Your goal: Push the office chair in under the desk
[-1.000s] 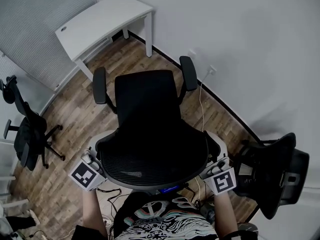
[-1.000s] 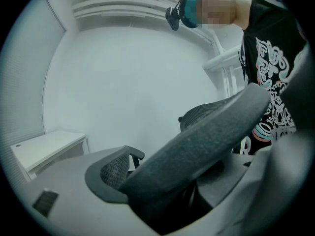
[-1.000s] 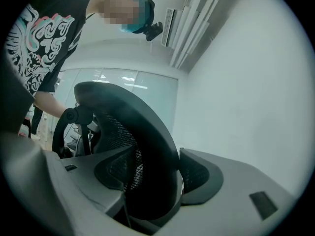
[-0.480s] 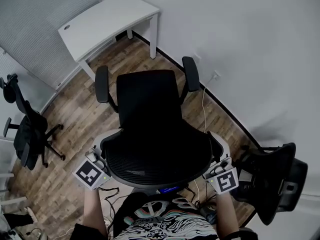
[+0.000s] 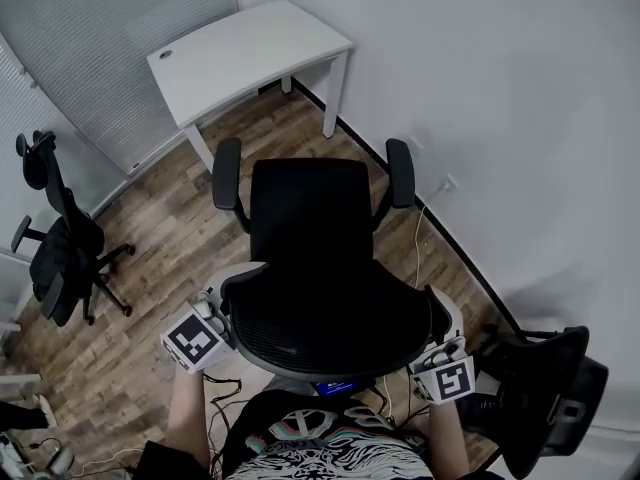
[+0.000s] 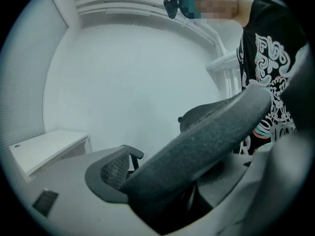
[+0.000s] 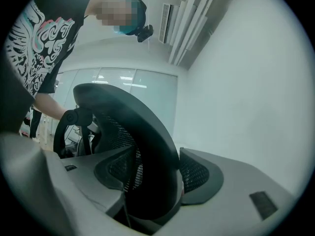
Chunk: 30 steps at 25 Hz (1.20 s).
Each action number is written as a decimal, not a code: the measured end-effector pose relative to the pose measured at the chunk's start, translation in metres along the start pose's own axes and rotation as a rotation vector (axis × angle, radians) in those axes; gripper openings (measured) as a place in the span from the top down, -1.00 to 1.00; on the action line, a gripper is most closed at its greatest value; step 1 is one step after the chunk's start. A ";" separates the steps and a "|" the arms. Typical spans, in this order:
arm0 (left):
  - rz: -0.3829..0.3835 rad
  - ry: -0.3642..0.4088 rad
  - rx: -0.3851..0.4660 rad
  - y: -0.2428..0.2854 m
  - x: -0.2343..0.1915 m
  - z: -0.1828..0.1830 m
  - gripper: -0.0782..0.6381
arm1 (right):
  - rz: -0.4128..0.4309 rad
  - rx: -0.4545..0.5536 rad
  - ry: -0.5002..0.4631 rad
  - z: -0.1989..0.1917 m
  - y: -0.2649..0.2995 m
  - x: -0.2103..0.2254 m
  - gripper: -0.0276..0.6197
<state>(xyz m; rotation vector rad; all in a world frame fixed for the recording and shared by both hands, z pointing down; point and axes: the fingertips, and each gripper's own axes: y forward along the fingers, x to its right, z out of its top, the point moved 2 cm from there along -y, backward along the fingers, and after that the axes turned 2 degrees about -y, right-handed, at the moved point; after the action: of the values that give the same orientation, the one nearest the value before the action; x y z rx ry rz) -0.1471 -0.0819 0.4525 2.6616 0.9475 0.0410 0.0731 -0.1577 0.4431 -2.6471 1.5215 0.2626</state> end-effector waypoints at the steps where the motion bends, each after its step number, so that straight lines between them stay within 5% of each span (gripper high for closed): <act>1: -0.004 0.013 0.003 0.000 -0.004 0.000 -0.26 | -0.001 -0.001 0.001 0.000 0.003 0.000 0.03; 30: -0.016 0.020 0.000 -0.011 -0.066 0.000 -0.26 | 0.012 0.004 0.011 0.001 0.067 0.002 0.03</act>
<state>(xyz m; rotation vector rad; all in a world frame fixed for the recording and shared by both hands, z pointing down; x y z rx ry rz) -0.2050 -0.1145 0.4545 2.6585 0.9753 0.0641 0.0160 -0.1927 0.4435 -2.6414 1.5401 0.2460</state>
